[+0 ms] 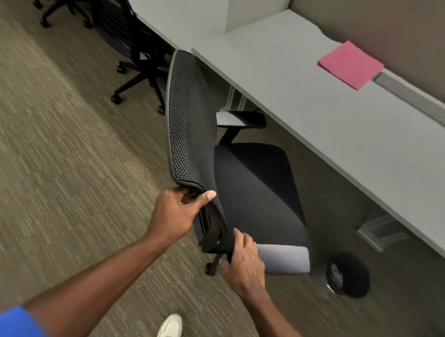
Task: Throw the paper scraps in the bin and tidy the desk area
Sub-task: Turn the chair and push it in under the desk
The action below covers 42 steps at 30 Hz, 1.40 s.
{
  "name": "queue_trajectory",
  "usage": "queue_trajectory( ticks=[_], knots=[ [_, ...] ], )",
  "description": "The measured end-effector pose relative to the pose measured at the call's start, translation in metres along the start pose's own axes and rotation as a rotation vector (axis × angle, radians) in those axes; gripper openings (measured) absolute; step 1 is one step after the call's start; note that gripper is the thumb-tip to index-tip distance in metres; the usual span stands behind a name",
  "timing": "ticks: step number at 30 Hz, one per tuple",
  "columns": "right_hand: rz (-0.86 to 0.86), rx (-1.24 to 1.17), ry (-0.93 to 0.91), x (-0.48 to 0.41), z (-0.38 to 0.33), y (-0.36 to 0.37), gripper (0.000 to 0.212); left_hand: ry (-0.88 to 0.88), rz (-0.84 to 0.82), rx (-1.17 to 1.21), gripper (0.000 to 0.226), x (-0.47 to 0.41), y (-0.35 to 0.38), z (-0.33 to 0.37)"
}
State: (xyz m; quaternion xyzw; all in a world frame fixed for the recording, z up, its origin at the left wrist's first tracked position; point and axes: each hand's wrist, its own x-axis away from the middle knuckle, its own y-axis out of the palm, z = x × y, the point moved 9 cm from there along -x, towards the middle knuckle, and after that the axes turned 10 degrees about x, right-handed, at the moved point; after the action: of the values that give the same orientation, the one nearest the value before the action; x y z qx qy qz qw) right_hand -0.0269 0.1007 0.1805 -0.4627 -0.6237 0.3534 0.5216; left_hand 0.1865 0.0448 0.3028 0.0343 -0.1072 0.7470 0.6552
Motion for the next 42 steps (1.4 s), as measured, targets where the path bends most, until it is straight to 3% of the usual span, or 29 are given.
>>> queue_trajectory(
  ticks=[3,7,11,17,20,23,26,30,35,42],
  knots=[
    [0.177,-0.083,0.030,0.011,-0.020,-0.035,0.091,-0.030,-0.157,-0.010,0.046,0.013,0.005,-0.012],
    [0.449,-0.251,0.064,0.039,-0.041,-0.085,0.090,-0.073,-0.339,-0.128,0.023,0.016,-0.011,-0.028],
    [0.676,-0.301,0.048,0.069,-0.057,-0.128,0.085,-0.070,-0.164,-0.140,0.035,-0.013,-0.073,-0.021],
    [0.812,-0.147,0.073,0.100,-0.070,-0.159,0.080,0.222,0.037,-0.284,0.013,-0.071,-0.132,0.054],
    [0.863,-0.086,0.121,0.109,-0.070,-0.168,0.074,0.318,0.018,-0.342,0.052,-0.097,-0.129,0.083],
    [0.876,-0.040,0.194,0.110,-0.064,-0.174,0.070,0.435,-0.086,-0.455,0.077,-0.114,-0.109,0.097],
    [0.849,-0.015,0.283,0.107,-0.052,-0.175,0.069,0.427,-0.202,-0.594,0.112,-0.120,-0.085,0.092],
    [0.816,0.032,0.304,0.105,-0.036,-0.175,0.069,0.448,-0.249,-0.615,0.114,-0.109,-0.059,0.085],
    [0.778,0.028,0.317,0.101,-0.016,-0.179,0.069,0.491,-0.255,-0.568,0.134,-0.110,-0.038,0.094],
    [0.723,0.009,0.301,0.085,-0.003,-0.185,0.073,0.495,-0.251,-0.535,0.138,-0.122,-0.025,0.098]
  ],
)
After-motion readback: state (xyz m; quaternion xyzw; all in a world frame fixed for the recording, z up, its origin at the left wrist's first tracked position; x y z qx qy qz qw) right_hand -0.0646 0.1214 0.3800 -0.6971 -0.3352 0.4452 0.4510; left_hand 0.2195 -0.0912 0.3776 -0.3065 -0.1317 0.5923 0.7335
